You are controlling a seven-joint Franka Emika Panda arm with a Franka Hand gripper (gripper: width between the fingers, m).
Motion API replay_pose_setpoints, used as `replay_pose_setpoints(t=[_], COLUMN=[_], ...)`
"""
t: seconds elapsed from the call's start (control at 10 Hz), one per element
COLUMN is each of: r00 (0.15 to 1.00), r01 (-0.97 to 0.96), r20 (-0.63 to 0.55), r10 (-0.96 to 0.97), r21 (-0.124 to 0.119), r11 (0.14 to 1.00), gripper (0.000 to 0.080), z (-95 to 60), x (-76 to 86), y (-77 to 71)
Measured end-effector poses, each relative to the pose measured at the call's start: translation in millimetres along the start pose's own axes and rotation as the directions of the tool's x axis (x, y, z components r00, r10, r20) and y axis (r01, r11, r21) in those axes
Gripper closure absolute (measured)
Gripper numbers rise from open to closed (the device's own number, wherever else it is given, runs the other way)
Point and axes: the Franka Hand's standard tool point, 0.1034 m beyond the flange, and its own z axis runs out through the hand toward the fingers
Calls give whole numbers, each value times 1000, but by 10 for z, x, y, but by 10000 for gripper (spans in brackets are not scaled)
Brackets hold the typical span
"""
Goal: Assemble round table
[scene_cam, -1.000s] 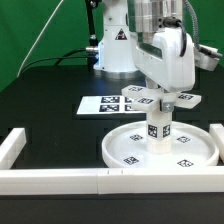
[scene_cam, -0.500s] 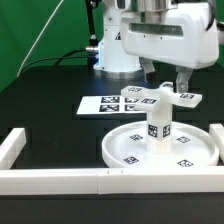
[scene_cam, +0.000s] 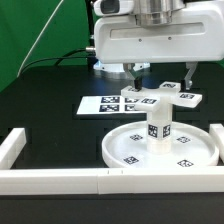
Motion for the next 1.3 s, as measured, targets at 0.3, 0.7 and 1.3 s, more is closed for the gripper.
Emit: replay_pose_setpoints(t=[0.3,0.7,1.3], r00=[976,783,864], r01=[216,621,504], r20=[-1,9,9], r10=[-216,-622,-504], r21=[-6,-66,-62], r11=[976,781,862], gripper=[151,151,151], z=[-1,5,75], x=[10,55,35], y=[24,80,55])
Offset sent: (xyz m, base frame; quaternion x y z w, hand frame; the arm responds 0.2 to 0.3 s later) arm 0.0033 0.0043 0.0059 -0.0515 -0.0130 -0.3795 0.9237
